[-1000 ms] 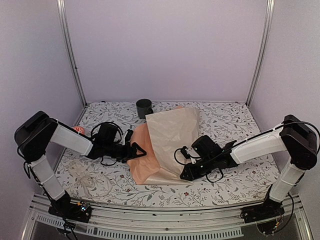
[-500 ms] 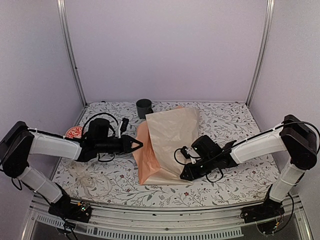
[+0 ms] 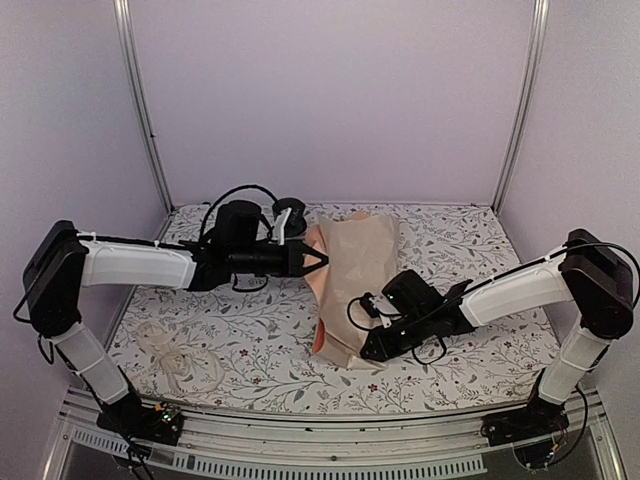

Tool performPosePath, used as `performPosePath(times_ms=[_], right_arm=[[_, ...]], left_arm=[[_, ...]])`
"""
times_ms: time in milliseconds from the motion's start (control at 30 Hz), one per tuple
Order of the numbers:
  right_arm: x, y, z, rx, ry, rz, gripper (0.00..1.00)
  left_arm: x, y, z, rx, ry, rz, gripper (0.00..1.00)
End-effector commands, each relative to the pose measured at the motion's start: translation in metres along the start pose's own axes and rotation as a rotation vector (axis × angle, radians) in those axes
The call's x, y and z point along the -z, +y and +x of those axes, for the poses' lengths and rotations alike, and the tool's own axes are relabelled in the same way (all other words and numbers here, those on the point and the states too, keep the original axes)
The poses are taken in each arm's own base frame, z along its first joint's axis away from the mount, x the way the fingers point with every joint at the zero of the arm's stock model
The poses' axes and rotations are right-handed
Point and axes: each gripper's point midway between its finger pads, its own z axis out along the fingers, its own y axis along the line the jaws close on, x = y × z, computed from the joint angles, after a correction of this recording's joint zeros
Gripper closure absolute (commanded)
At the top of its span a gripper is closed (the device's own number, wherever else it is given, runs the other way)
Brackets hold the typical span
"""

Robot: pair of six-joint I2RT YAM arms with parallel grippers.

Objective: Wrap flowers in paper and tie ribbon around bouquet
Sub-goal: Fold the two-thirds-folded wrapping paper at the center of the board.

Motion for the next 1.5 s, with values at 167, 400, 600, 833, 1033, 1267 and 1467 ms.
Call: performPosePath(times_ms=[167, 400, 600, 833, 1033, 1267, 1467], right_arm=[[-0.004, -0.007, 0.034, 0.029, 0.083, -0.015, 0.76], [0.024, 0.018, 0.012, -0.01, -0.058, -0.118, 0.77], [0.07, 0.011, -0.013, -0.131, -0.191, -0.077, 0.75], [0.072, -0.076, -0.046, -0.302, -0.209, -0.009, 0.47], [0.028, -0.089, -0.054, -0.279, -0.123, -0.041, 0.54], [0.009, -0.082, -0.042, -0.278, -0.083, -0.137, 0.77], [0.018, -0.07, -0.051, -0.257, -0.11, -0.191, 0.8]], left_arm=[[-0.105, 0.002, -0.007, -0.037, 0.075, 0.099, 1.0], [-0.159, 0.075, 0.036, 0.078, 0.162, 0.022, 1.0], [-0.174, 0.093, 0.072, 0.047, 0.257, -0.046, 1.0], [-0.163, 0.092, 0.064, 0.007, 0.225, -0.093, 1.0], [-0.159, 0.059, 0.049, -0.082, 0.195, -0.067, 1.0], [-0.164, -0.016, 0.025, -0.158, 0.162, 0.105, 1.0], [-0.187, -0.002, 0.034, -0.118, 0.192, 0.1, 1.0]])
